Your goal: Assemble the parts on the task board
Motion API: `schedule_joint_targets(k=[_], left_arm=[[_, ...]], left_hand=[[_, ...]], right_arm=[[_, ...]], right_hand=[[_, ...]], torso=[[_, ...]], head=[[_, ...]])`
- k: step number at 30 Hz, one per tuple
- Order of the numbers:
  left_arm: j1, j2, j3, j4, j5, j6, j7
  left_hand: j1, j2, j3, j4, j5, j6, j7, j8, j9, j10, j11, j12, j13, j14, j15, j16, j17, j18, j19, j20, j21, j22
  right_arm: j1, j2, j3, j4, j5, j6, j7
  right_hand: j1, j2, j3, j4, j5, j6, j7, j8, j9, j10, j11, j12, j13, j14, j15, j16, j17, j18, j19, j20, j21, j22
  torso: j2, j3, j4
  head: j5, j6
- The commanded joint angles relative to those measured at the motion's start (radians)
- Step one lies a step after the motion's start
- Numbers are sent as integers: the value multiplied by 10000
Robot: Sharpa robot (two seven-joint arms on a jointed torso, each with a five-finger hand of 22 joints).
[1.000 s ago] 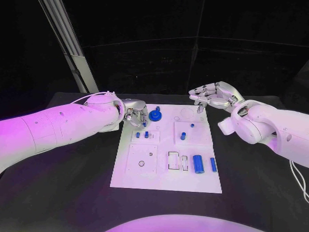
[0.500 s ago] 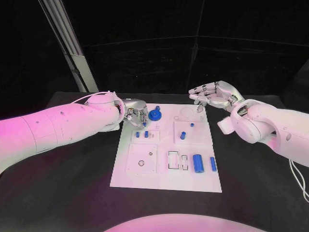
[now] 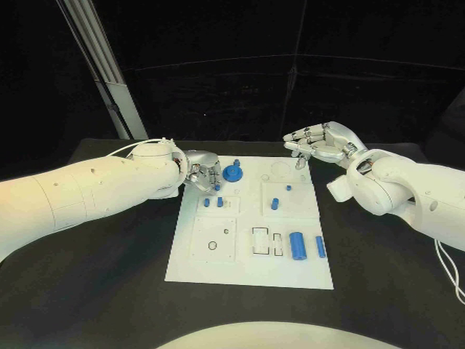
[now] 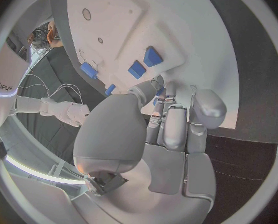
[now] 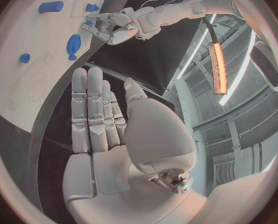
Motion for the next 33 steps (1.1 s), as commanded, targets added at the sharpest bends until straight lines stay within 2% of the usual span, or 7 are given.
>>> schedule_joint_targets(k=[1,13,20,25,29,31,33], left_arm=[[7,-10,1,0,19,115,-202],[6,-175,2,49,20,-233,-212],[7,-569,8,184,566,-998,49],[16,-968,11,284,2895,-1935,1020],[23,-1275,6,454,6284,-2140,2408],[24,-1364,3,537,7606,-2114,2938],[24,-1458,-2,659,9302,-2041,3569]], left_hand=[[-35,-80,-82,-17,1,-291,0,-188,-19,-80,21,-58,8,118,63,-48,-23,-129,-55,9,-24,22],[-39,-119,-116,-26,8,-642,44,-410,-5,-139,42,-101,17,111,75,-42,-68,-121,-70,28,-55,14],[17,-83,-71,-46,17,-698,56,-446,8,-198,57,-126,14,125,86,0,2,-113,-88,38,-94,-14],[19,-55,3,-35,38,-558,132,-381,51,-287,143,-153,4,48,153,-92,-200,-29,-264,82,-537,-435],[-307,-24,-191,235,30,-355,281,-276,86,-447,263,-131,7,-240,267,-460,-919,107,-612,180,-1298,-1130],[-399,-27,-300,317,31,-309,291,-250,89,-487,281,-89,18,-472,299,-757,-1490,229,-893,218,-1915,-1700],[-439,44,-479,405,46,-249,279,-206,91,-543,287,53,55,-1074,307,-1458,-2751,456,-1526,275,-3136,-2773]], right_arm=[[19,-1,4,1,-15,67,64],[18,-11,4,-118,-454,134,-200],[17,-70,4,-336,-3376,735,-1162],[13,-126,4,-283,-6375,897,-1831],[-35,-147,5,-85,-8706,929,-2401],[-66,-149,5,1,-9408,929,-2601],[-98,-135,5,96,-10186,956,-2845]], right_hand=[[-1,111,-71,4,67,-70,-21,58,7,-78,-5,36,-9,48,47,-55,8,51,74,30,-35,-9],[135,117,-117,-24,65,-109,4,99,7,-312,28,-36,-146,-27,71,-172,4,46,70,47,-136,-65],[1265,251,432,-652,-343,469,-27,433,90,-632,1,-1636,-1658,776,-71,156,85,75,729,-135,214,91],[1523,79,968,-971,-536,1020,-243,432,22,397,-93,-2909,-2946,1121,-229,935,356,24,1038,-281,924,546],[1515,-34,1352,-1054,-1039,1310,-315,365,-20,699,-170,-3497,-3433,1079,-255,1267,437,45,932,-312,1196,766],[1453,-147,1514,-1065,-1123,1369,-325,293,-48,804,-156,-3744,-3620,1048,-254,1398,456,28,909,-303,1358,932],[1311,-363,1814,-1072,-1194,1429,-332,140,-85,943,-143,-4129,-3906,965,-239,1584,459,30,816,-291,1543,1108]], torso=[[-4,0,0],[-8,-6,7],[-13,-10,6],[-23,-1,-5],[-4,11,-8],[-3,4,6],[-7,-5,20]], head=[[9,1],[1,35],[-21,84],[-99,143],[-289,235],[-355,249],[-448,272]])
